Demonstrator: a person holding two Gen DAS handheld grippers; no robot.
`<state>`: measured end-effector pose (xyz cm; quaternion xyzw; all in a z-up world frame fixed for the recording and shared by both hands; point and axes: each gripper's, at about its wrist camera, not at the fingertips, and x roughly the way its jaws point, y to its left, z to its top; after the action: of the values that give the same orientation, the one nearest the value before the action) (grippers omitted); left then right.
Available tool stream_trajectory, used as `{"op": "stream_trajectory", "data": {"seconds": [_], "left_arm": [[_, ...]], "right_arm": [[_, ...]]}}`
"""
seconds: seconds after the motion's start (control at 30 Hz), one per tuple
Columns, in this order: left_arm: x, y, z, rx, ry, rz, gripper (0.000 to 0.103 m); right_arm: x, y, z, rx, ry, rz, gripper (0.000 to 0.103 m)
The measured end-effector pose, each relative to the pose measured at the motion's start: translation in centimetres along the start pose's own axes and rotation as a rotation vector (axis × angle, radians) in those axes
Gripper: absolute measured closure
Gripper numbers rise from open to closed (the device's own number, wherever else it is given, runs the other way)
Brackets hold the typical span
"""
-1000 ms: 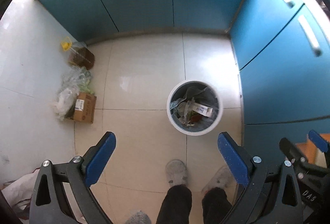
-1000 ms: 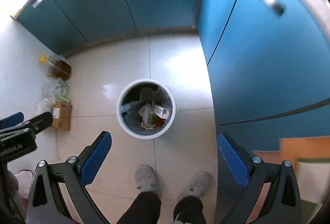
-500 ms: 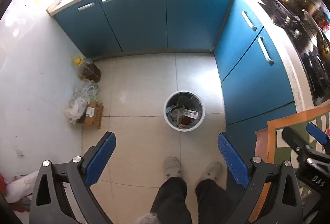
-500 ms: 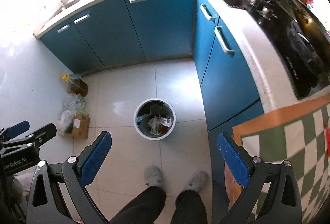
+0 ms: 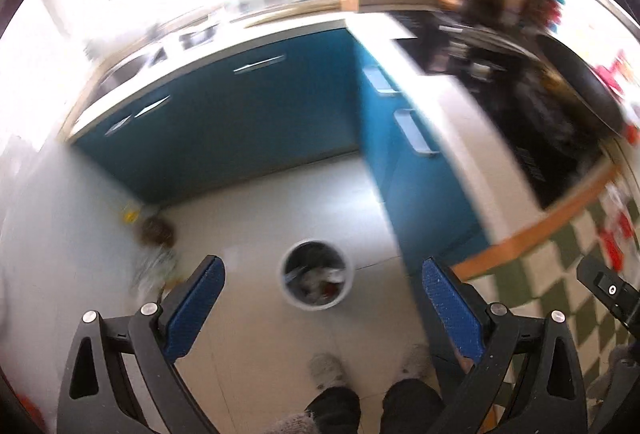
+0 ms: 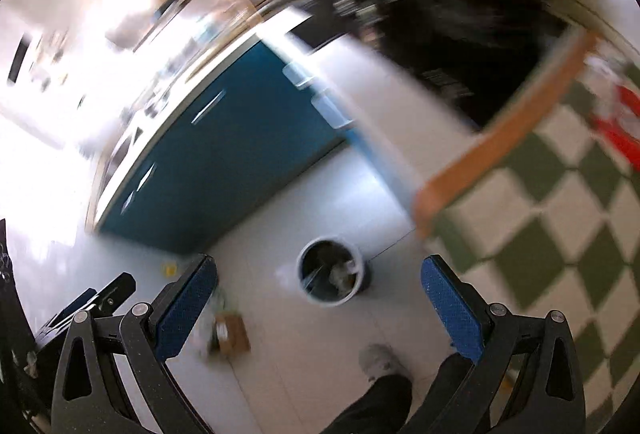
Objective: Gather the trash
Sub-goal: 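Lift both tools from the bin and move back toward the table, then grasp the green-white medicine box with left tool while right tool grasps sugar bag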
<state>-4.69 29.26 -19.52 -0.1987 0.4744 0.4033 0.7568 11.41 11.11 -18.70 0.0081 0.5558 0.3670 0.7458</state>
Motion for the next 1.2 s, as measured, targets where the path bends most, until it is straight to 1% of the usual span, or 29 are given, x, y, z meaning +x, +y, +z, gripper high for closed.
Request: {"op": "stream_trajectory", "data": {"seconds": [0.03,0.07,0.1,0.17,0.2,0.23,0.3,0.37,0.43,0.5,0.53,0.57,0.6,0.63,0.67,0.7,0.73,0.77,0.8,0.83,0.87,0.9,0.93,1.0,1.07,1.13,1.2], "left_arm": [[0.1,-2.6,0.8,0.049,0.004,-0.015,0.002],[0.6,-6.3,1.6,0.111,0.008,-0.038,0.002],[0.6,-8.6,2.1,0.147,0.011,-0.056,0.002],[1.2,-14.6,3.0,0.234,0.026,-0.102,0.002],[1.5,-17.4,3.3,0.271,0.034,-0.114,0.002],[1.9,-19.9,3.5,0.307,0.039,-0.117,0.002],[2.7,-25.4,3.8,0.385,0.034,-0.109,0.002],[4.0,-30.2,3.9,0.454,0.026,-0.079,0.002],[5.3,-33.9,3.7,0.509,0.026,-0.053,0.002],[6.7,-36.9,3.5,0.554,0.037,-0.029,0.002],[7.3,-38.1,3.6,0.568,0.044,-0.019,0.002],[8.1,-39.3,3.5,0.584,0.053,-0.005,0.002],[8.5,-40.0,3.5,0.592,0.060,0.004,0.002],[8.8,-40.6,3.5,0.599,0.067,0.011,0.002],[9.3,-41.3,3.5,0.606,0.075,0.019,0.002],[9.6,-41.7,3.5,0.613,0.078,0.027,0.002],[9.9,-42.0,3.5,0.622,0.079,0.036,0.002],[10.1,-42.4,3.5,0.630,0.079,0.047,0.002],[10.3,-42.7,3.6,0.637,0.081,0.057,0.002],[10.3,-43.1,3.6,0.640,0.082,0.062,0.002],[10.3,-43.5,3.8,0.644,0.083,0.066,0.002],[10.3,-43.9,4.0,0.648,0.082,0.065,0.002],[10.2,-44.4,4.1,0.652,0.078,0.063,0.002],[10.0,-45.8,4.5,0.668,0.065,0.049,0.002],[9.6,-48.2,4.9,0.699,0.053,0.020,0.002],[9.4,-50.7,5.2,0.728,0.059,-0.037,0.002],[9.9,-53.6,5.9,0.756,0.115,-0.128,0.002]], "right_arm": [[-0.7,-2.1,0.6,0.033,-0.020,-0.026,0.000],[-1.6,-4.5,1.1,0.070,-0.039,-0.052,0.000],[-2.5,-7.2,1.5,0.113,-0.057,-0.086,0.000],[-4.3,-13.3,2.6,0.213,-0.092,-0.171,0.000],[-5.5,-17.3,3.2,0.281,-0.116,-0.226,0.000],[-6.2,-20.1,3.5,0.324,-0.134,-0.262,0.000],[-7.4,-27.4,4.5,0.437,-0.173,-0.367,0.000],[-7.6,-33.2,5.5,0.510,-0.179,-0.421,0.000],[-6.7,-38.8,6.8,0.584,-0.159,-0.440,0.000],[-5.4,-42.8,7.9,0.635,-0.142,-0.426,0.000],[-4.6,-44.2,8.4,0.651,-0.134,-0.421,0.001],[-3.9,-45.4,9.0,0.663,-0.129,-0.413,0.008],[-3.2,-46.2,9.4,0.669,-0.123,-0.401,0.012],[-2.4,-46.7,9.9,0.663,-0.107,-0.399,0.016],[-2.2,-46.3,10.7,0.629,-0.118,-0.432,0.018],[-1.8,-46.0,11.2,0.598,-0.121,-0.438,0.022],[-1.2,-45.3,11.9,0.556,-0.099,-0.475,0.033],[-0.7,-44.8,12.4,0.517,-0.095,-0.518,0.053],[-0.5,-44.1,12.8,0.482,-0.100,-0.553,0.062],[-0.4,-43.8,13.0,0.463,-0.110,-0.561,0.074],[-0.4,-43.7,13.2,0.451,-0.118,-0.568,0.083],[-0.8,-43.6,13.2,0.446,-0.128,-0.573,0.089],[-1.5,-43.8,13.1,0.450,-0.145,-0.567,0.093],[-3.5,-44.6,12.5,0.474,-0.172,-0.577,0.094],[-6.3,-46.6,11.3,0.518,-0.199,-0.601,0.095],[-9.6,-49.1,9.4,0.567,-0.212,-0.647,0.095],[-11.9,-51.5,7.7,0.619,-0.213,-0.684,0.095]]}}
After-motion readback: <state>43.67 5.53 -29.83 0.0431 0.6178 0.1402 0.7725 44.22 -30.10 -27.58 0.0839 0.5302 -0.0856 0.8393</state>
